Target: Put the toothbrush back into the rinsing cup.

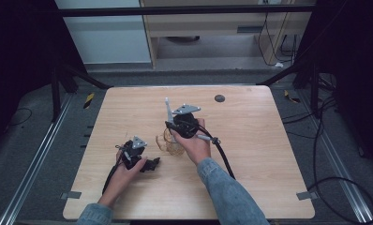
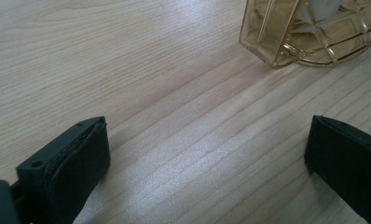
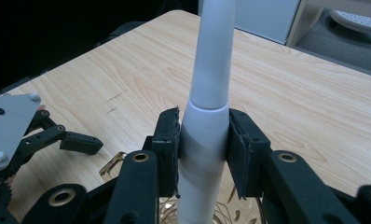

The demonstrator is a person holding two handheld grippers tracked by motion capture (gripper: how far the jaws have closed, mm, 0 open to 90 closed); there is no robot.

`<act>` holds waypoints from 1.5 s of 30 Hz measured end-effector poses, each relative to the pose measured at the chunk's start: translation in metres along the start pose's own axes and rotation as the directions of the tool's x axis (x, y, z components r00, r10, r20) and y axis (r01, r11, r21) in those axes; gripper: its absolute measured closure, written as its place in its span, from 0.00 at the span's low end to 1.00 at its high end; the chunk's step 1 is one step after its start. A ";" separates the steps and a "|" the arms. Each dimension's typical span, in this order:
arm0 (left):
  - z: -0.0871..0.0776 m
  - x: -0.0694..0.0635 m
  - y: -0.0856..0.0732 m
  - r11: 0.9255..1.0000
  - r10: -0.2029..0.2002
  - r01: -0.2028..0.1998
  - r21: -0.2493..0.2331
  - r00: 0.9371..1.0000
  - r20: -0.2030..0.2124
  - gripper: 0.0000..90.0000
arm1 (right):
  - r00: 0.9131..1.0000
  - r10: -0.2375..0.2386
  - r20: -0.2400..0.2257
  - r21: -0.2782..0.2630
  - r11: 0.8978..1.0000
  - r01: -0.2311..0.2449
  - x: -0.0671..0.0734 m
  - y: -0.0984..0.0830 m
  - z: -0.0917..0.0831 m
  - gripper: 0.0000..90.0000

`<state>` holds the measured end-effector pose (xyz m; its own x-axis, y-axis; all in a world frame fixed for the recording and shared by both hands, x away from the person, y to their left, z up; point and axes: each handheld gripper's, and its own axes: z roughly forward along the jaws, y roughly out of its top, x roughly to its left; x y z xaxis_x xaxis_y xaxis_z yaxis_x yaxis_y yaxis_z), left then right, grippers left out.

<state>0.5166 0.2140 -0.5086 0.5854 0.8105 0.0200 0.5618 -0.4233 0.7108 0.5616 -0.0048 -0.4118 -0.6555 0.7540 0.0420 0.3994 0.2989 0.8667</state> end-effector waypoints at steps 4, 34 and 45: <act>0.000 0.000 0.000 1.000 0.000 0.000 0.000 1.000 0.000 0.00 | 1.000 0.001 -0.003 0.000 1.000 -0.001 -0.001 0.001 -0.001 0.73; 0.000 0.000 0.000 1.000 0.002 -0.002 0.000 1.000 0.003 0.00 | 1.000 0.024 0.014 -0.011 1.000 -0.024 -0.012 0.000 -0.014 0.72; 0.000 0.000 0.000 1.000 0.001 -0.001 0.000 1.000 0.003 0.00 | 0.999 0.027 0.021 -0.008 1.000 -0.027 -0.016 -0.001 -0.019 0.66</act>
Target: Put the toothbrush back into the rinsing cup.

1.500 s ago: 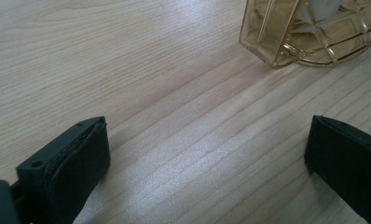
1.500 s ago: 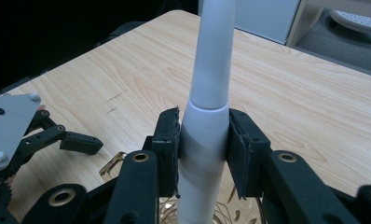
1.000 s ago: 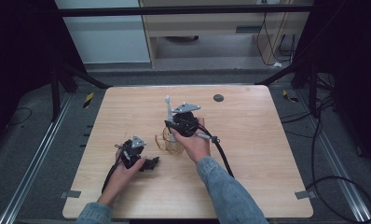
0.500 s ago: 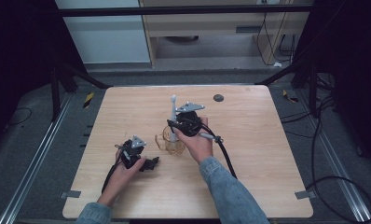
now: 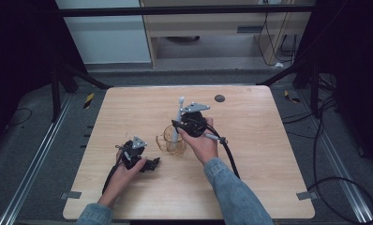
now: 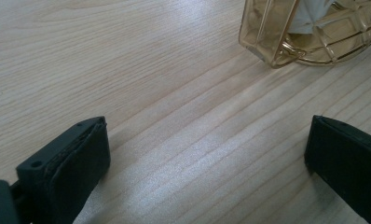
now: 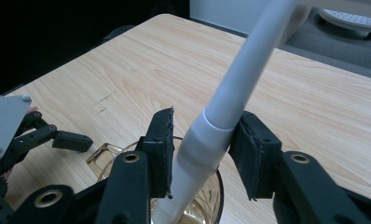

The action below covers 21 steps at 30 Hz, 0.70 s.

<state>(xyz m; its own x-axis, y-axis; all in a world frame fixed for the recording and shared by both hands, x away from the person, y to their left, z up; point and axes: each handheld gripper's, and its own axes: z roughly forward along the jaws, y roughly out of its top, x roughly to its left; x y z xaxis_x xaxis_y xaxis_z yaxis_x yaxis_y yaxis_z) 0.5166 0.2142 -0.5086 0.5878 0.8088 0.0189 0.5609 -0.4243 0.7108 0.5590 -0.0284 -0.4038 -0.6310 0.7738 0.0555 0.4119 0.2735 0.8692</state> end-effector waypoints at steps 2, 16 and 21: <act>0.000 0.000 0.000 1.000 0.000 0.000 0.000 1.000 0.000 0.00 | 1.000 0.007 0.003 0.004 1.000 -0.007 -0.001 -0.001 -0.003 0.64; 0.000 0.000 0.000 1.000 0.000 0.000 0.000 1.000 0.000 0.00 | 0.999 0.031 0.009 0.000 1.000 -0.031 -0.008 -0.006 -0.019 0.58; 0.000 0.000 0.000 1.000 0.001 -0.001 0.000 1.000 0.000 0.00 | 0.999 0.034 0.004 -0.007 0.999 -0.034 -0.006 -0.008 -0.025 0.57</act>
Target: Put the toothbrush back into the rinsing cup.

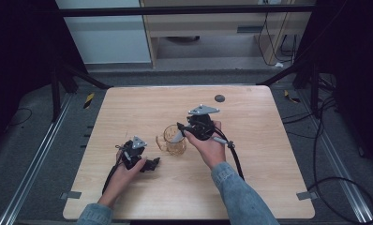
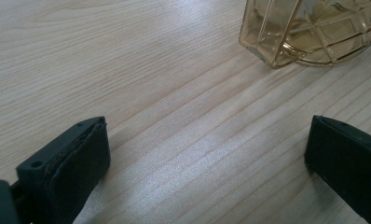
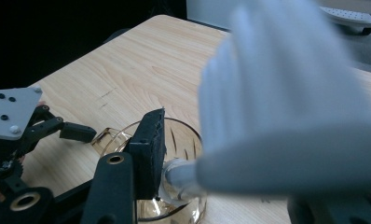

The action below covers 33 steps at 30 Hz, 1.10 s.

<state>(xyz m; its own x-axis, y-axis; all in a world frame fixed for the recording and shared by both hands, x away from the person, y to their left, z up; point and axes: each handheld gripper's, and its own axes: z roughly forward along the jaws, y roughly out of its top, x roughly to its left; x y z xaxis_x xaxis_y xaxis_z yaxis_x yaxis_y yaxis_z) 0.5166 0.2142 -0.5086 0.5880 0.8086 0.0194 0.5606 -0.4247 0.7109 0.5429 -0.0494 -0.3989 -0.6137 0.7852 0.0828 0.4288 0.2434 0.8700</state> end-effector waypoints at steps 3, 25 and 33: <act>0.000 0.000 0.000 1.000 0.000 0.000 0.000 1.000 0.000 0.00 | 1.000 -0.002 -0.002 -0.002 1.000 0.002 0.001 -0.002 -0.004 0.55; 0.000 0.000 0.000 1.000 0.000 0.000 0.000 1.000 0.000 0.00 | 0.999 -0.039 0.006 0.004 0.999 0.039 -0.002 -0.006 -0.043 0.45; 0.000 0.000 0.000 1.000 0.000 0.000 0.000 1.000 0.000 0.00 | 0.998 -0.062 0.014 0.026 0.998 0.061 -0.002 -0.007 -0.050 0.37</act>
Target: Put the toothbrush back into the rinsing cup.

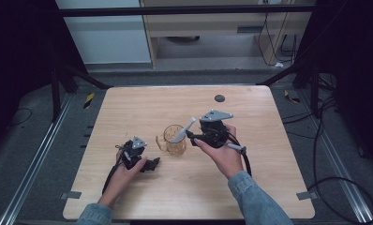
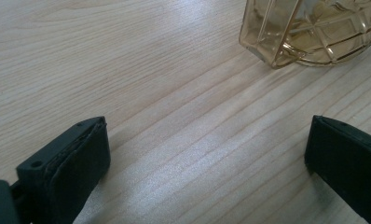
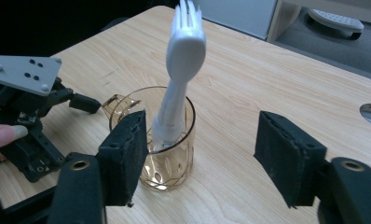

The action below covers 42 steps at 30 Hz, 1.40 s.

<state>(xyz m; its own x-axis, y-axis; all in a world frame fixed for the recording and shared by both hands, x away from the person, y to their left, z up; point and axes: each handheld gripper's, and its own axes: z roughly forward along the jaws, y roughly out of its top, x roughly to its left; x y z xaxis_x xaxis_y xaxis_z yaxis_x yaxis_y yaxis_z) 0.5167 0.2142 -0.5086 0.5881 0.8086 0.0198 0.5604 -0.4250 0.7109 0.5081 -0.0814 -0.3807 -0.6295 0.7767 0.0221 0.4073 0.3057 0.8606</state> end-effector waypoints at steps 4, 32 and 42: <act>0.000 0.000 0.000 1.000 0.000 0.000 0.000 1.000 0.000 0.00 | 1.000 -0.001 -0.001 0.001 1.000 0.001 -0.002 -0.002 -0.002 0.32; 0.000 0.000 0.000 1.000 -0.003 0.003 0.000 1.000 0.000 0.00 | 0.999 -0.040 0.029 0.045 0.998 0.039 -0.024 -0.017 -0.016 0.18; 0.000 0.000 0.000 1.000 -0.002 0.002 0.000 1.000 0.000 0.00 | 0.997 -0.030 0.069 0.047 0.999 0.027 -0.038 -0.022 -0.018 0.13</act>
<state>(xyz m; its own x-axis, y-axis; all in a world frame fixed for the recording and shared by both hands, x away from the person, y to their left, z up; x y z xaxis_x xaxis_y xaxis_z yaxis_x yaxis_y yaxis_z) 0.5165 0.2141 -0.5086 0.5868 0.8096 0.0182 0.5618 -0.4232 0.7109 0.5114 -0.1274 -0.3910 -0.5941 0.8035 -0.0393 0.4210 0.3522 0.8359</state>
